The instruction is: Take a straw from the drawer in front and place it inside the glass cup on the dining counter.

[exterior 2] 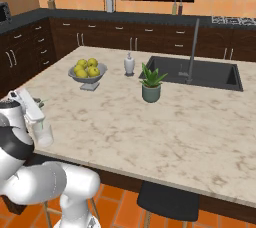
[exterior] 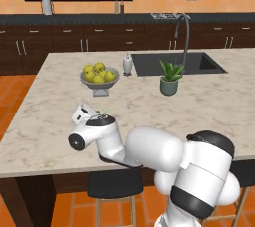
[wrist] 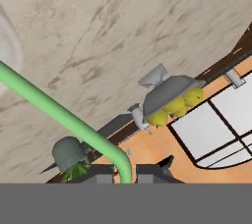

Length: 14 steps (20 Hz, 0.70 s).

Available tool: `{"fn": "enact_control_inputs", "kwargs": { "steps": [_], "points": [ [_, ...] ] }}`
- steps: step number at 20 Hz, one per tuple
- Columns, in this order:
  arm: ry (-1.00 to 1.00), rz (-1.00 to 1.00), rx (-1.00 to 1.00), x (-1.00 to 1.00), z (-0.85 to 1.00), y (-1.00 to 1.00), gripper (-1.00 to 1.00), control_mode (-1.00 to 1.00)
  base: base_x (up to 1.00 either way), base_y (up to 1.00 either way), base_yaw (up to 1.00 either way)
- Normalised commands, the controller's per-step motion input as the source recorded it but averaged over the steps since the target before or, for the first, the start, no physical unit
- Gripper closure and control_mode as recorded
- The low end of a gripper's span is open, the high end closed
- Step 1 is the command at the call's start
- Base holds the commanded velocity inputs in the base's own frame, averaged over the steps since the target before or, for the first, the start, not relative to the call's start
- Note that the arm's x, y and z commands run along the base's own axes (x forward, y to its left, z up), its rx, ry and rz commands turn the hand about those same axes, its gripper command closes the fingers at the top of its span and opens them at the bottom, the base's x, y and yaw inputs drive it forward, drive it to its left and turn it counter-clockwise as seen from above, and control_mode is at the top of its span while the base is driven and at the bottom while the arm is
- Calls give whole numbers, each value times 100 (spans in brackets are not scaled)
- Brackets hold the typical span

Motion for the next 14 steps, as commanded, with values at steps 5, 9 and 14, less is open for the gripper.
{"fn": "enact_control_inputs", "kwargs": {
  "steps": [5, 9, 14],
  "points": [
    [2, 0, 0, 6, -34, 3, 100, -100, 0, 0, 0],
    [0, 0, 0, 2, -32, 0, 100, -100, 0, 0, 0],
    [0, 0, 0, -21, -11, 0, -100, -100, 0, 0, 0]
  ]
}}
